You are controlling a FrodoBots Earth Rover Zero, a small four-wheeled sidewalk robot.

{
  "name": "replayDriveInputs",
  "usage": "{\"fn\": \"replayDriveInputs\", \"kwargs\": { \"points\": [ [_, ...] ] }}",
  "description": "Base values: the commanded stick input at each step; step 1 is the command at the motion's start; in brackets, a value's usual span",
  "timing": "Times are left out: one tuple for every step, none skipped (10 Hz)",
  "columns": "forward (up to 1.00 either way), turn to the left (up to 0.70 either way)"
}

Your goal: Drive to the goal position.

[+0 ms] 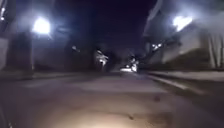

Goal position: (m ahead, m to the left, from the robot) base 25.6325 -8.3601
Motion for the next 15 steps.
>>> {"fn": "replayDriveInputs", "kwargs": {
  "points": [
    [0.7,0.0],
    [0.7,0.0],
    [0.7,-0.21],
    [0.7,-0.35],
    [0.7,-0.35],
    [0.7,-0.35],
    [0.7,-0.35],
    [0.7,-0.35],
    [0.7,-0.35],
    [0.7,-0.35],
    [0.7,-0.35],
    [0.7,-0.13],
    [0.7,0.0],
    [0.7,0.0],
    [0.7,0.0]
  ]
}}
